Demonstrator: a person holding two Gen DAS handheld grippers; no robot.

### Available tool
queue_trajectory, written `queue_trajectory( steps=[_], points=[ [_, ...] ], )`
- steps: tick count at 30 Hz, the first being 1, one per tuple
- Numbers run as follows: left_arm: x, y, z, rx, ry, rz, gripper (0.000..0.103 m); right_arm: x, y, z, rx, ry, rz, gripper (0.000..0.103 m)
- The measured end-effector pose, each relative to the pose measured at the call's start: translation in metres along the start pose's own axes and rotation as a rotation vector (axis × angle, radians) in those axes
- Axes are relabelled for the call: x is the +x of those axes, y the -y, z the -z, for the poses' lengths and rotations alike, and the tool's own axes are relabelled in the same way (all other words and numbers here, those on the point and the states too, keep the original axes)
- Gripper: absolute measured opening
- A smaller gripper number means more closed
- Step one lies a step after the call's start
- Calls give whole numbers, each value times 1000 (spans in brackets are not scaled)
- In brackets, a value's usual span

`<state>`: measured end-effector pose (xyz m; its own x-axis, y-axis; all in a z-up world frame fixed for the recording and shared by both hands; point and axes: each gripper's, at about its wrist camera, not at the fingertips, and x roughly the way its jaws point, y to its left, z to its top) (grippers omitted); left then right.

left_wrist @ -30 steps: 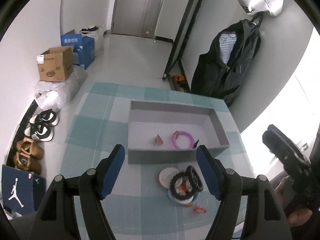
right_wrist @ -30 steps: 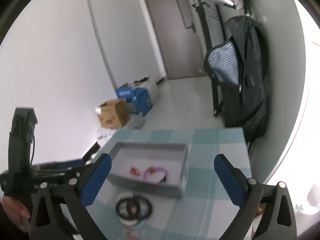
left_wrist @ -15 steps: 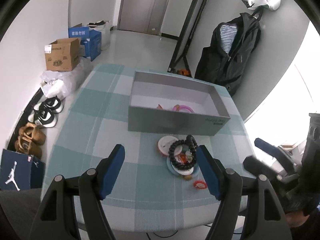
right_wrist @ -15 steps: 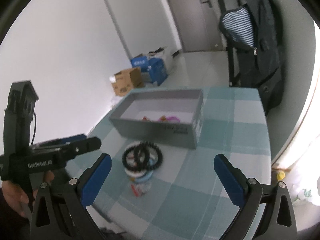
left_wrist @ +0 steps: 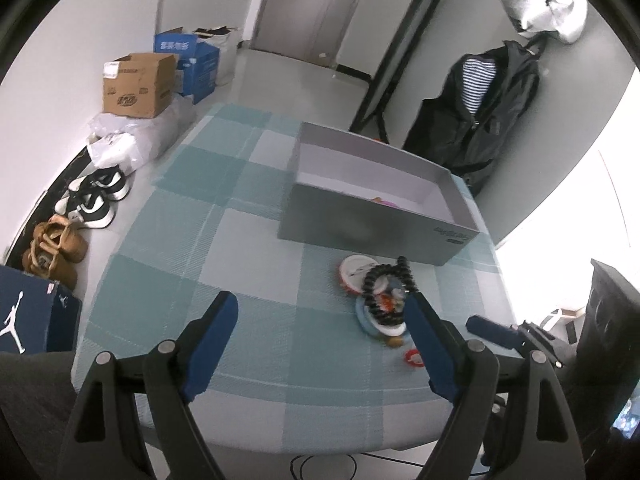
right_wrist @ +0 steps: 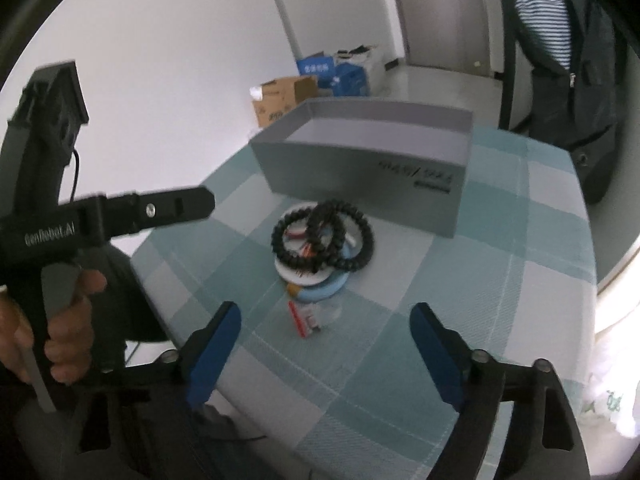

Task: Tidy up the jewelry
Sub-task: 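Withdraw the right gripper from the box back toward the jewelry pile, then close the left gripper on the black coiled bracelet in the pile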

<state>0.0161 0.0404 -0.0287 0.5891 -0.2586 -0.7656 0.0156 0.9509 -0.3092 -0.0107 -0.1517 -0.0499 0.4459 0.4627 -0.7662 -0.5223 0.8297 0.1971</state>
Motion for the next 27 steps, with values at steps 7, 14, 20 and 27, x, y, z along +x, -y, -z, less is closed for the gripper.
queue_trajectory(
  steps=[7, 14, 20, 27],
  points=[
    [0, -19, -1, -58, -9, -29, 82, 11, -13, 3, -48, -39, 5, 64],
    [3, -26, -2, -84, -28, -28, 82, 18, -20, 2, -81, -58, 43, 50],
    [4, -27, -3, -88, -36, -12, 82, 24, -20, -3, -97, -53, 88, 40],
    [5, -25, -3, -85, -50, 23, 82, 27, -22, -3, -129, -56, 121, 29]
  ],
)
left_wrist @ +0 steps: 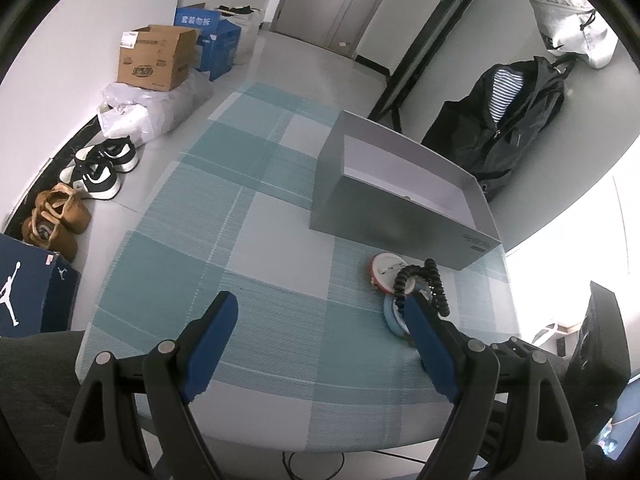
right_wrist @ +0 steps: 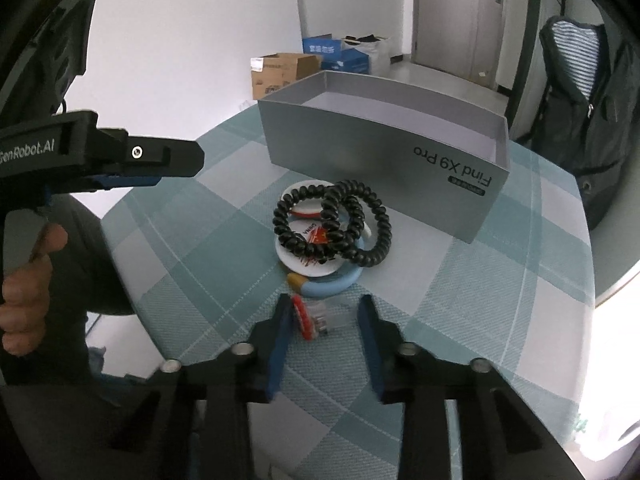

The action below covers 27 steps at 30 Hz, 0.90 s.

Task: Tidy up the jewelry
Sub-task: 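Close the left gripper on the black coiled bracelet in the pile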

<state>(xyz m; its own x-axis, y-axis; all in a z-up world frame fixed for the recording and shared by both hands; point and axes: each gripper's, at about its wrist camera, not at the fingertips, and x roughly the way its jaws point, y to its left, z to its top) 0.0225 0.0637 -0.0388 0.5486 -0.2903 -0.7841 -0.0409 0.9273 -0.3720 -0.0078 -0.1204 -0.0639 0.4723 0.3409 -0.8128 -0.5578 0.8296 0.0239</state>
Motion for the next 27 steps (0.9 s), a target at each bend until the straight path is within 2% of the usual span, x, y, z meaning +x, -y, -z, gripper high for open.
queue_trajectory(
  steps=[9, 14, 19, 25, 26, 27],
  points=[
    [0, 4, 0, 9, -16, 44, 82, -4, 11, -2, 57, -2, -30, 29],
    [-5, 31, 2, 139, 16, 56, 82, -17, 29, -6, 141, 35, -22, 29],
    [-1, 60, 0, 236, -15, 93, 82, -26, 49, -7, 210, 56, 5, 29],
    [14, 86, -1, 283, -84, 141, 82, -34, 73, -4, 295, 66, 27, 29],
    [16, 88, -2, 284, -94, 144, 81, -35, 78, -3, 310, 68, 30, 29],
    [19, 91, -4, 286, -107, 148, 73, -36, 82, 0, 322, 69, 33, 29]
  ],
)
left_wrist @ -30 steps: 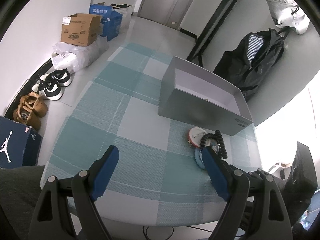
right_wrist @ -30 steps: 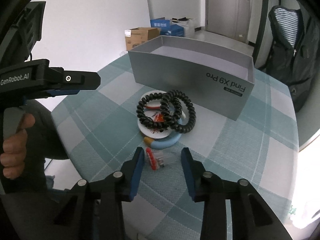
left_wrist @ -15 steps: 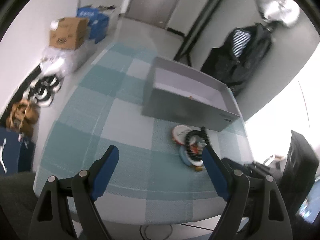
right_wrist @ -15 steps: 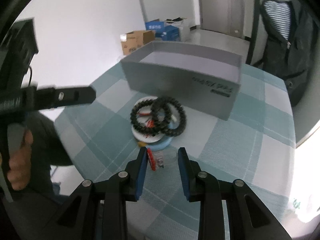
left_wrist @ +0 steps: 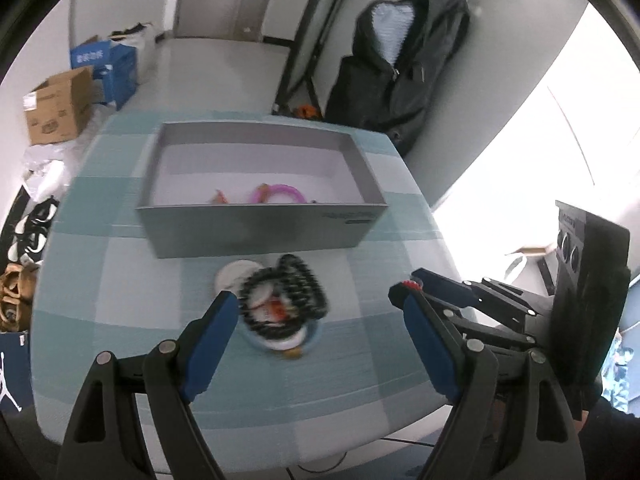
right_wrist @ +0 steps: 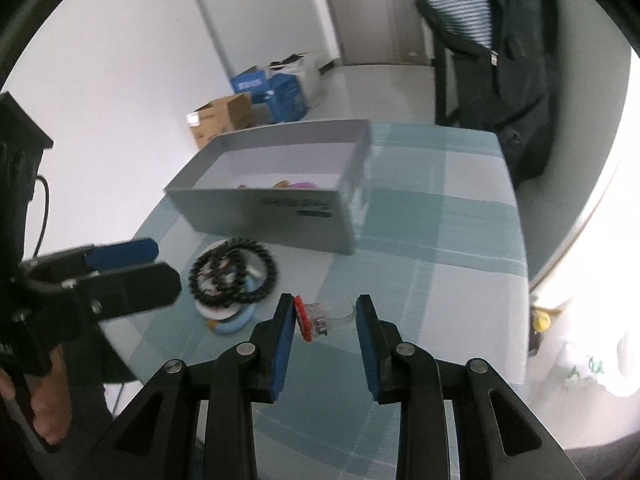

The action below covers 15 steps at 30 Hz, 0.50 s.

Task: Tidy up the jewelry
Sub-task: 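Close the left gripper on the black coiled bracelet in the pile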

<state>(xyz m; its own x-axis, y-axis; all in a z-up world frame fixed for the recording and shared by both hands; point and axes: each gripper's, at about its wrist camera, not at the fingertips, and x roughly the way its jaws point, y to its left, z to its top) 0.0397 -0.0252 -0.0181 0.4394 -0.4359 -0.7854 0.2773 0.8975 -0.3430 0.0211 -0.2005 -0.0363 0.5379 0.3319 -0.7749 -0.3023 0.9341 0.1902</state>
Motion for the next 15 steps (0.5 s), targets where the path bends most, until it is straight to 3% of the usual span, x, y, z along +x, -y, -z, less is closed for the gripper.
queue_trajectory(
  steps=[3, 11, 15],
  points=[
    [11, 3, -3, -5, -54, -4, 54, -2, 8, -2, 30, 7, 2, 29],
    [20, -5, -2, -63, -116, -44, 51, -4, 12, -5, 40, 23, -5, 29],
    [25, -2, -5, -62, -141, -66, 32, -7, 13, -5, 43, 32, -12, 29]
  ],
)
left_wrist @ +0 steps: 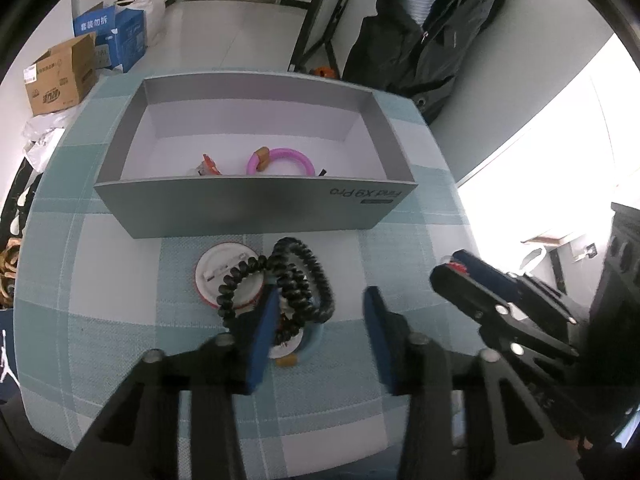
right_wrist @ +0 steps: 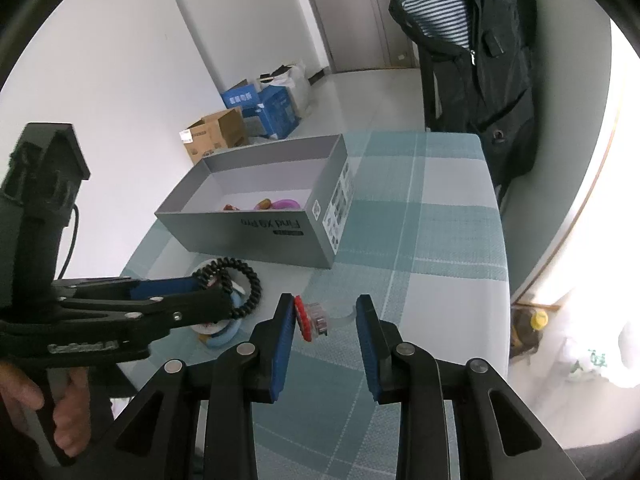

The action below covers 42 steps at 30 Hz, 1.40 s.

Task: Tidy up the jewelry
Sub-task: 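Close the left gripper on the black coiled bracelet in the pile, then lift the black coiled bracelet with the left gripper into the box and release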

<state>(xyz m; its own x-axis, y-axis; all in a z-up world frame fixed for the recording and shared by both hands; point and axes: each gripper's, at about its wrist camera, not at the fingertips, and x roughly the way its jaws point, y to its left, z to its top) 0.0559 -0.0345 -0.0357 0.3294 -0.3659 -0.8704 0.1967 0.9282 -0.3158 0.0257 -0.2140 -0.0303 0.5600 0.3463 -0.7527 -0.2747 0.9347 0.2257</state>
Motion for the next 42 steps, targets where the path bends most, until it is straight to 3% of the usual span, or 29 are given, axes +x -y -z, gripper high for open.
queue_trajectory(
  steps=[4, 10, 24, 34, 42],
  points=[
    [4, 1, -2, -8, -22, -17, 19, -2, 3, -1, 11, 5, -5, 30],
    [6, 0, -2, -12, -35, -52, 6, -5, 8, -2, 33, 11, -8, 30],
    [-13, 16, -4, 48, 28, -59, 5, -7, 11, -1, 52, 11, -9, 30],
    [-38, 7, -13, 25, 83, 1, 5, -12, 10, -2, 61, 41, -39, 30],
    [-50, -7, -23, 1, 127, 6, 5, -16, 2, -12, 80, 91, -98, 30]
  ],
)
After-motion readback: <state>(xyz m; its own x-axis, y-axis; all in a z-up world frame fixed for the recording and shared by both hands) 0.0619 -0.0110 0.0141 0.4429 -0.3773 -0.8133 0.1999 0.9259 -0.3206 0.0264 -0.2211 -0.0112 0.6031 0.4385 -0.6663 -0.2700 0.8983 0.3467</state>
